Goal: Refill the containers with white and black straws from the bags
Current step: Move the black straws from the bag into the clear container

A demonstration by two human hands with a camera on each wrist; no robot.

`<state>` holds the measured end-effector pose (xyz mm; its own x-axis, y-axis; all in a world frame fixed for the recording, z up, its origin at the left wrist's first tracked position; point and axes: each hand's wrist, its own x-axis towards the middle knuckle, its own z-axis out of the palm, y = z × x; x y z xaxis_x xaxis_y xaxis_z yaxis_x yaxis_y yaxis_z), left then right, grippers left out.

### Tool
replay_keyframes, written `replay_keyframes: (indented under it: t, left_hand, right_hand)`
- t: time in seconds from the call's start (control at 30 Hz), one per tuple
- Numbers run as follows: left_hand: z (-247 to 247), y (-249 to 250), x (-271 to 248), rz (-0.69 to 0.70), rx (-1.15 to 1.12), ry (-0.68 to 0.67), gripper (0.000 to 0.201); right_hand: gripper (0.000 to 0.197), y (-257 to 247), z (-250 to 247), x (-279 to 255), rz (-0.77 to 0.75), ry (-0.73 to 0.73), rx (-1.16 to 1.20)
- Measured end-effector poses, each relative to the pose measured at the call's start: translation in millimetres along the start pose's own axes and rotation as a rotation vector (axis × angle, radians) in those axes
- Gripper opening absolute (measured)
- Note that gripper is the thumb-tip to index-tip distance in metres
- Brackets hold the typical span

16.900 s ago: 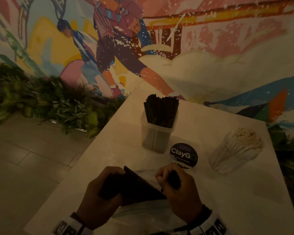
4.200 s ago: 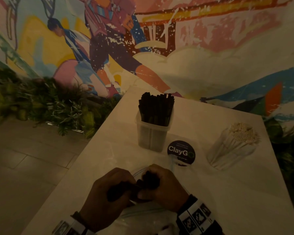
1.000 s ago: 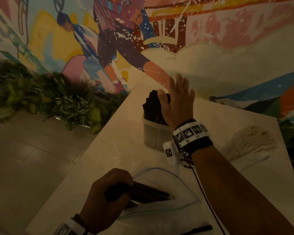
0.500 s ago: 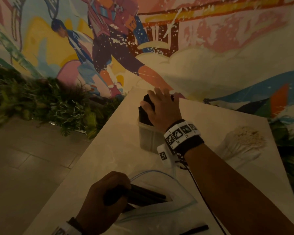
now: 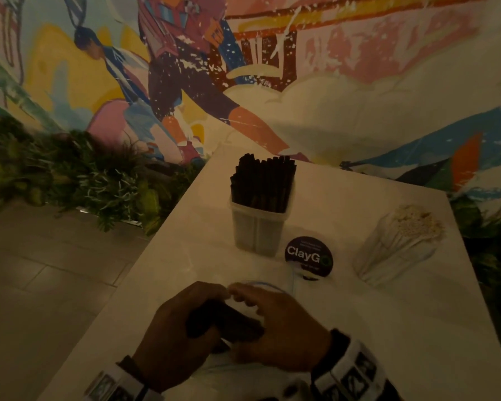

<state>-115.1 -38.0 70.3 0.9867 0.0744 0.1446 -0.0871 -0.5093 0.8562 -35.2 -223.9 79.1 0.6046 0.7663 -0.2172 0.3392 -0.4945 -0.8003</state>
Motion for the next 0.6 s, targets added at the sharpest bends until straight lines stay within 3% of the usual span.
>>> replay_keyframes:
  t: [0.1,0.3,0.6]
  left_hand:
    - [5,8,0,0.029,-0.002,0.009,0.052]
    - [5,1,0,0.043,0.035,-0.018,0.072]
    - [5,4,1,0.048,0.018,-0.047,0.064]
  right_hand:
    - [0.089,7,26,0,0.009,0.053,0.152]
    - [0.063,-8,35,3,-0.067,0.257,0.187]
    - [0.043,3,41,11,-0.090,0.310,0.130]
